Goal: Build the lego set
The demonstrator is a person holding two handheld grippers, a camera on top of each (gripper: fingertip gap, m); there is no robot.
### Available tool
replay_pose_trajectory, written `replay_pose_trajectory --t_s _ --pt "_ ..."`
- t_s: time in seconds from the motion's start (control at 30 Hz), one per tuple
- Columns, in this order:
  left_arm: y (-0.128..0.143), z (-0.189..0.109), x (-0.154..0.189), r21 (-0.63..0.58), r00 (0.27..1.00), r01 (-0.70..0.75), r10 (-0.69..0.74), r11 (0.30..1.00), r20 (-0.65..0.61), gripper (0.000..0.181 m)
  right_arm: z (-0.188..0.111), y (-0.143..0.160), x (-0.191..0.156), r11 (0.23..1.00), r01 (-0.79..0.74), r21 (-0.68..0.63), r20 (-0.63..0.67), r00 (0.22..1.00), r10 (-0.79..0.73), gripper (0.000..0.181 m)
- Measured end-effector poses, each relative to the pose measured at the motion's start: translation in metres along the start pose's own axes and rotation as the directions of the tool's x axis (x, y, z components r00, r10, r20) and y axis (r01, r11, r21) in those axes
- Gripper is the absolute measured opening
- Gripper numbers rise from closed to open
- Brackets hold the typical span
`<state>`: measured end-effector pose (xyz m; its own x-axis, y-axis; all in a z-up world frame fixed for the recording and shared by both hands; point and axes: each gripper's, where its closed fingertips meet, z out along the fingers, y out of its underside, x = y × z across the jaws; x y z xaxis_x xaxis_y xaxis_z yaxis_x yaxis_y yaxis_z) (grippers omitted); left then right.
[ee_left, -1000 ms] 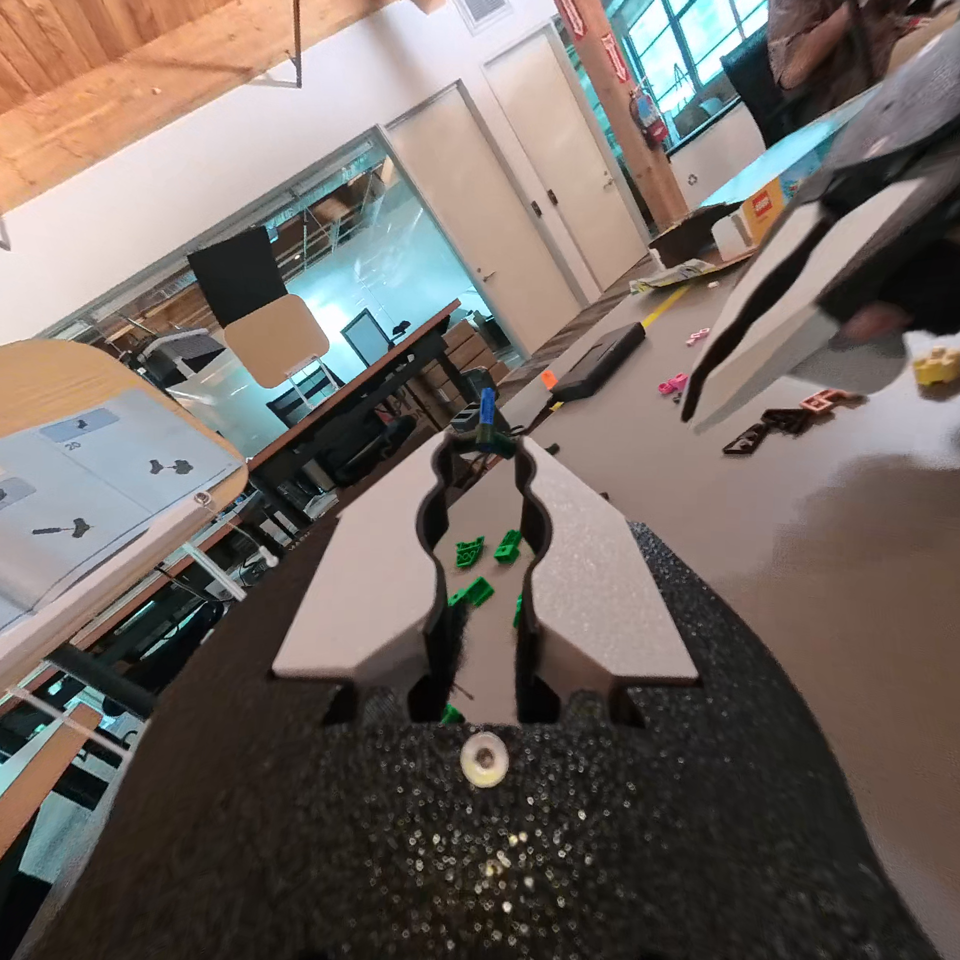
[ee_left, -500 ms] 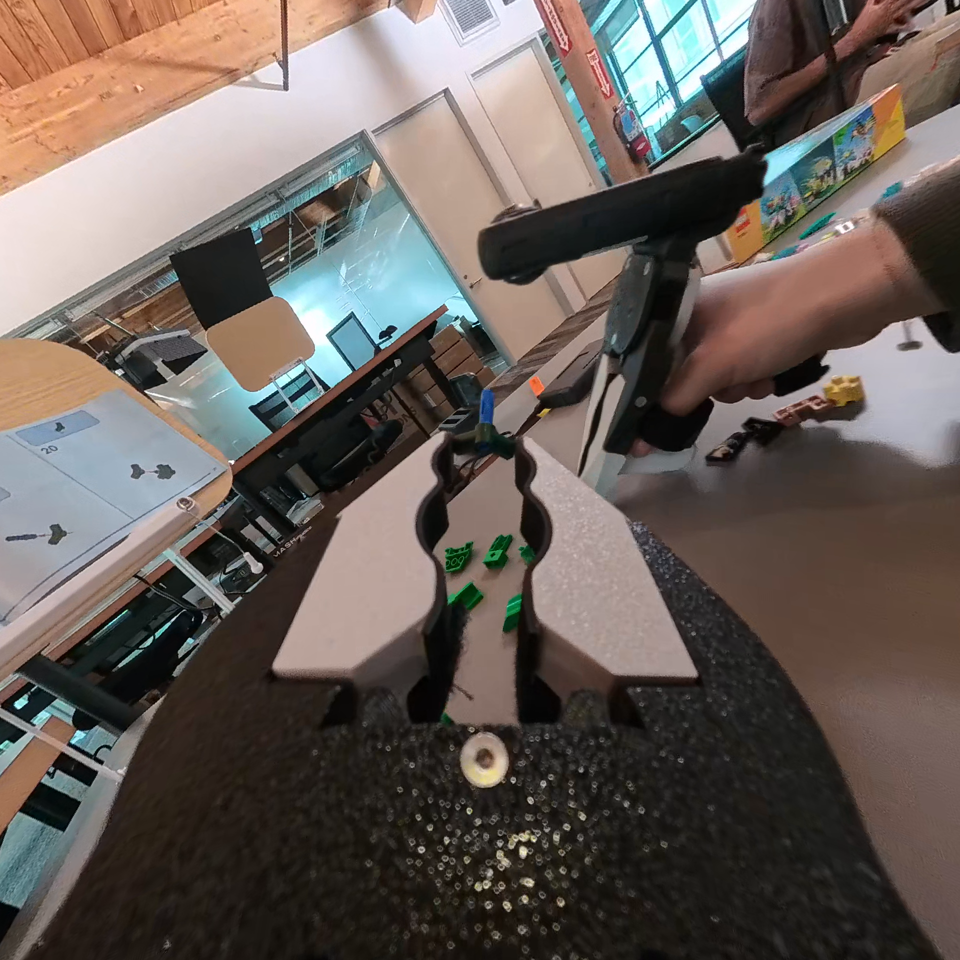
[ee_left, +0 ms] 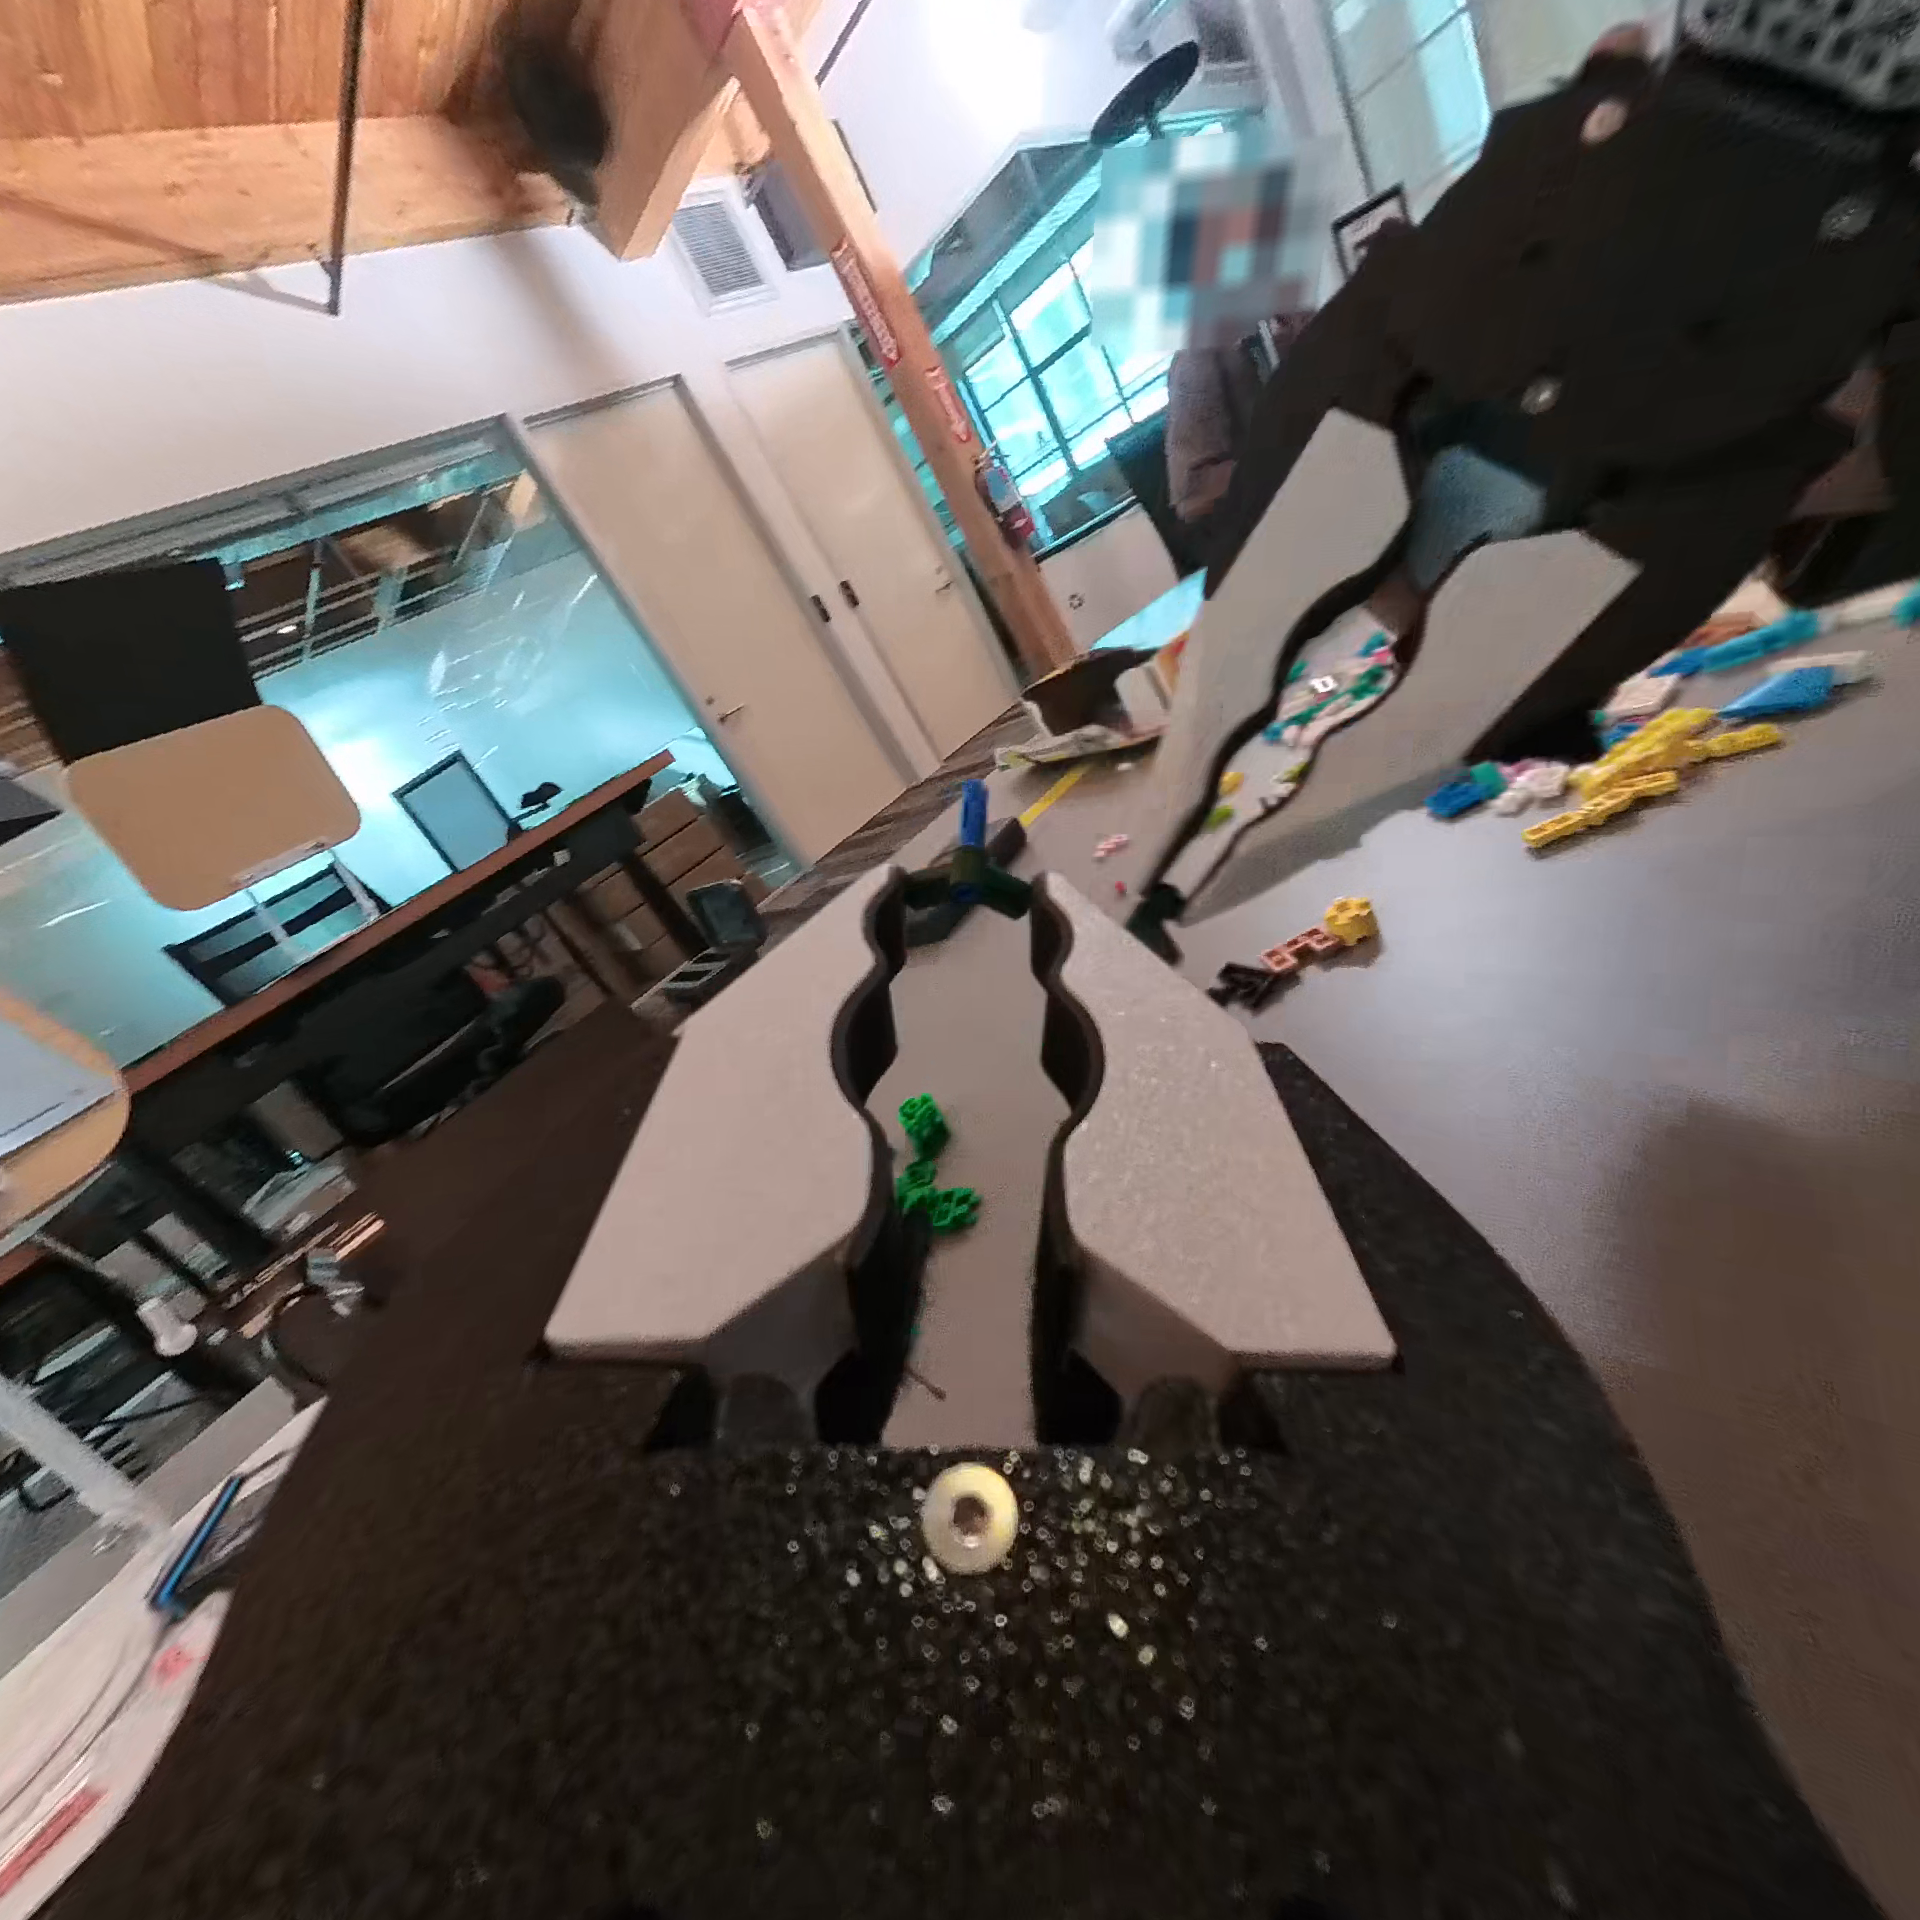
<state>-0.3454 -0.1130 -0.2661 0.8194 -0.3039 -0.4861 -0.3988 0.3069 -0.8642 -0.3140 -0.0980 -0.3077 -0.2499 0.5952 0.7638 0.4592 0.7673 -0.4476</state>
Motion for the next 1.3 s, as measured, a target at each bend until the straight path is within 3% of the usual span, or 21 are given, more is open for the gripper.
replay_pose_trajectory --t_s 0.1,0.23,0.4,0.57,0.63,0.73,0.87,1.07,1.2,1.3 --pt "-0.004 0.002 0.019 0.028 0.992 0.035 -0.032 0.999 -0.121 0.021 -0.017 -0.002 -0.026 0.999 -0.028 -0.028 0.193 0.981 0.033 0.005" --pt "-0.022 -0.003 0.052 0.080 0.886 0.291 -0.237 0.954 -0.398 0.021 -0.047 -0.035 -0.008 0.968 -0.174 0.181 0.230 0.964 0.130 0.005" --pt "-0.063 -0.027 0.051 0.124 0.615 0.658 -0.434 0.743 -0.658 0.021 -0.084 -0.079 0.019 0.787 -0.396 0.472 0.285 0.914 0.289 0.005" --pt "-0.088 -0.052 0.044 0.009 0.259 0.875 -0.453 0.484 -0.853 0.020 -0.088 -0.101 0.011 0.766 -0.374 0.522 0.302 0.921 0.245 0.005" --pt "-0.093 -0.059 0.043 -0.025 0.188 0.895 -0.428 0.445 -0.884 0.021 -0.091 -0.111 0.010 0.759 -0.364 0.540 0.303 0.925 0.229 0.005" --pt "-0.097 -0.064 0.044 -0.052 0.139 0.903 -0.403 0.427 -0.904 0.021 -0.094 -0.121 0.010 0.752 -0.353 0.557 0.307 0.929 0.209 0.005" --pt "-0.097 -0.067 0.048 -0.087 0.104 0.897 -0.399 0.434 -0.911 0.021 -0.091 -0.126 0.006 0.783 -0.312 0.538 0.305 0.938 0.165 0.005" --pt "-0.086 -0.058 0.062 -0.114 0.165 0.837 -0.446 0.535 -0.880 0.020 -0.087 -0.117 0.000 0.858 -0.241 0.453 0.316 0.944 0.099 0.005" --pt "-0.056 -0.044 0.066 -0.152 0.312 0.731 -0.523 0.666 -0.793 0.021 -0.073 -0.077 -0.014 0.931 -0.236 0.277 0.380 0.917 0.119 0.005" --pt "-0.034 -0.039 0.070 -0.198 0.397 0.647 -0.546 0.737 -0.738 0.021 -0.056 -0.035 -0.060 0.981 -0.156 0.117 0.528 0.846 0.072 0.005"
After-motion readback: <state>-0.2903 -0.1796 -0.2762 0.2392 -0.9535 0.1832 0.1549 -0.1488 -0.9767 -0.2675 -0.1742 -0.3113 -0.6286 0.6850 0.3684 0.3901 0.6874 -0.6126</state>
